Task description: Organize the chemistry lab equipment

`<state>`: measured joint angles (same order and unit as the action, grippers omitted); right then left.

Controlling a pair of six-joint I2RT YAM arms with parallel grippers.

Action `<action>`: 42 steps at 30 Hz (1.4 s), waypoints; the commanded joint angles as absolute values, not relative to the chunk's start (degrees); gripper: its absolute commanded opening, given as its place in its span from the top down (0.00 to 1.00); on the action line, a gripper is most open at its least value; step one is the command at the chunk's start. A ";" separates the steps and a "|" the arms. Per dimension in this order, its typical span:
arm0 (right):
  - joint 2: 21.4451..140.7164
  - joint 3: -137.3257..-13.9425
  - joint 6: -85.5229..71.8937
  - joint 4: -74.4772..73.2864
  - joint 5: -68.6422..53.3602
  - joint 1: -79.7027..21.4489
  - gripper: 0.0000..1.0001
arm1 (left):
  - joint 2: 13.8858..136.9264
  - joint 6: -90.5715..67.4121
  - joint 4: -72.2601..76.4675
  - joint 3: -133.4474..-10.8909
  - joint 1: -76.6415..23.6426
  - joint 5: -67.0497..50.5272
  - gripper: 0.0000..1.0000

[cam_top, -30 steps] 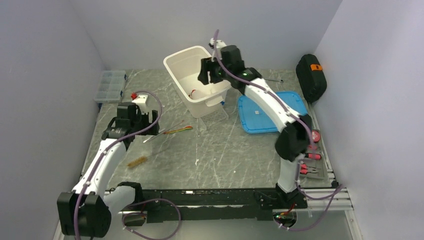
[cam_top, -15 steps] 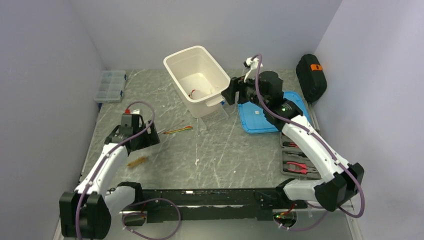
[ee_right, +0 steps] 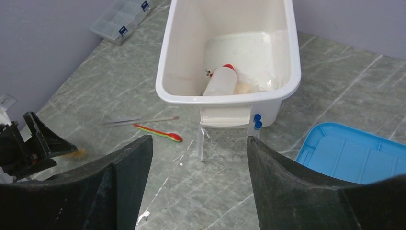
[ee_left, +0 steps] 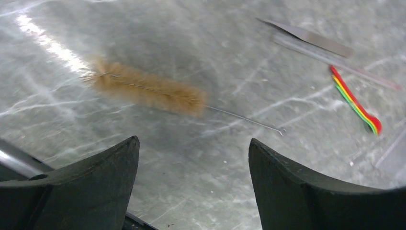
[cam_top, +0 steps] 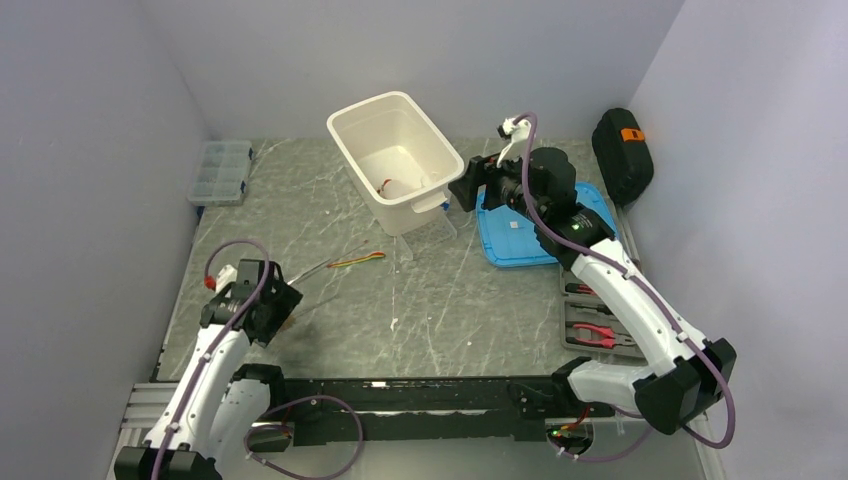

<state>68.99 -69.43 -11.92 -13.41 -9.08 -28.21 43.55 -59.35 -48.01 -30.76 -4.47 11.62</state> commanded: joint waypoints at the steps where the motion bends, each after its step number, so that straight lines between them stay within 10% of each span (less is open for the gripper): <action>1: 66.83 -69.10 -11.15 -10.46 -10.10 -27.88 0.26 | 41.56 -68.54 -52.60 -29.75 -4.19 18.24 0.15; 42: 63.58 -67.17 -10.93 -10.47 -9.45 -27.72 0.25 | 55.30 -59.41 -33.87 -26.46 3.64 16.81 0.49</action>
<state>65.49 -67.37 -11.73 -13.17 -9.50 -27.92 54.41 -61.49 -36.47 -25.61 3.05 16.80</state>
